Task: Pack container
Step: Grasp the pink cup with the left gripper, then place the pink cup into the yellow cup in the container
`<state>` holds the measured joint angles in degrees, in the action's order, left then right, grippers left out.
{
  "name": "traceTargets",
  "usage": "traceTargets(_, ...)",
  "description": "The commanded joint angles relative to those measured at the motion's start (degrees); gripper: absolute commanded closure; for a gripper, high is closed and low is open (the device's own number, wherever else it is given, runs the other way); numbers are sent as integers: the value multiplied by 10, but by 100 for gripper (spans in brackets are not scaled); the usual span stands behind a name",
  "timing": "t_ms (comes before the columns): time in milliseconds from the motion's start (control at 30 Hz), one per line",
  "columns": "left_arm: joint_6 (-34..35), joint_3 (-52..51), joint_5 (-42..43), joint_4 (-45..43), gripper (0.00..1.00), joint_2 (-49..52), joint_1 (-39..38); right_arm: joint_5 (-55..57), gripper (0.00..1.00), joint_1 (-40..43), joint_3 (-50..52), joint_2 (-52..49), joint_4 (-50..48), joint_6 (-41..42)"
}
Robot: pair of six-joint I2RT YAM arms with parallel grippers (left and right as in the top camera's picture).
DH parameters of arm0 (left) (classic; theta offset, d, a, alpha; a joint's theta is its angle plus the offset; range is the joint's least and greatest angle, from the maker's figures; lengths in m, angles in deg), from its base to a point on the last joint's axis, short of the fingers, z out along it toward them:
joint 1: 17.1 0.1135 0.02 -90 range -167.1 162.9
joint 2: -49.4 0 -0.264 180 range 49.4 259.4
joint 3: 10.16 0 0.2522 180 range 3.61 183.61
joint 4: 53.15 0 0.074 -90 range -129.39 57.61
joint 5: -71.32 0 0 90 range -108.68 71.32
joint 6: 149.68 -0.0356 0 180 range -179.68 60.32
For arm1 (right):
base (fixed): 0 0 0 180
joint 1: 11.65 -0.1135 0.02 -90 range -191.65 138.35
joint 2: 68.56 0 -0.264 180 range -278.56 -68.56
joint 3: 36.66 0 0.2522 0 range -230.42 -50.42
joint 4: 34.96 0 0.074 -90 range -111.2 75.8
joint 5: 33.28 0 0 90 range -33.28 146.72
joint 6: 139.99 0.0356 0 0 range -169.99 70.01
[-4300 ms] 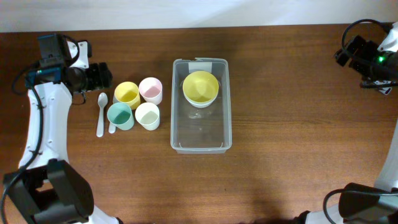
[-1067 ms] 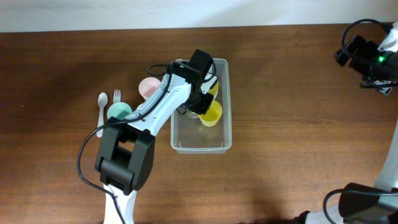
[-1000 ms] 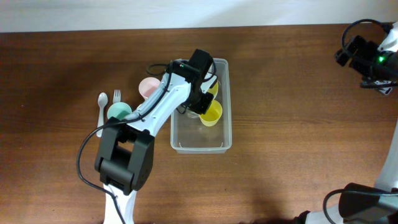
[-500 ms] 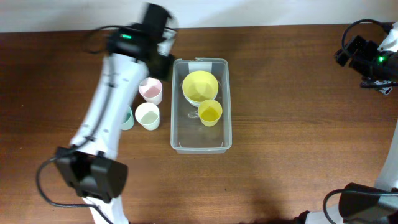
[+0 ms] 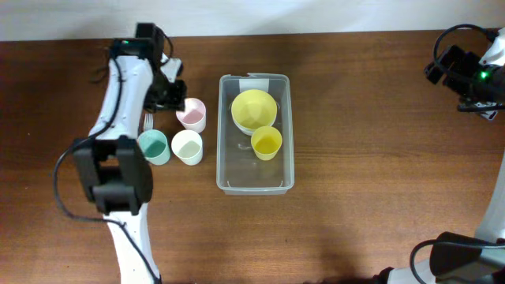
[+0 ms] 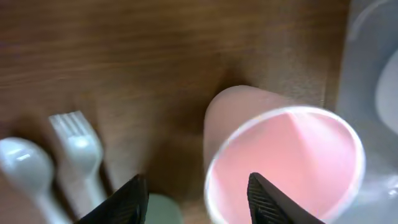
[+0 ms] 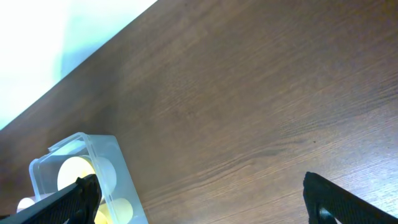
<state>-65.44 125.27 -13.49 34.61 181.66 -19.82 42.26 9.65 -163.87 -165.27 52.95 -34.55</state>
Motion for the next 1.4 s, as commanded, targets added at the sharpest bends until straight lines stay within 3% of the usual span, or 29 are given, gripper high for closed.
traceTargets(0,-9,2,12,-7,47,38,-2,-1,1,2,-5,-1,0,3)
traceTargets(33,-5,2,13,-9,51,43,-2,-1,1,2,-5,-1,0,3)
traceTargets(167,1,2,13,-13,87,63,-2,-1,1,2,-5,-1,0,3)
traceTargets(300,1,14,13,-13,99,62,-2,-1,1,2,-5,-1,0,3)
traceTargets(467,4,99,13,47,99,61,-3,-1,1,2,-5,-1,0,3)
traceTargets(667,17,348,32,227,99,61,-16,-1,1,2,-5,-1,0,3)
traceTargets(733,22,378,68,227,99,49,-30,-1,1,2,-5,-1,0,3)
traceTargets(900,22,381,101,227,99,4,-111,-1,1,2,-5,-1,0,3)
traceTargets(1100,18,363,26,227,99,2,-222,-1,1,2,-5,-1,0,3)
traceTargets(1233,18,280,-24,227,98,2,-276,-1,1,2,-5,-1,0,3)
traceTargets(1367,19,224,-31,209,95,2,-280,-1,1,2,-5,-1,0,3)
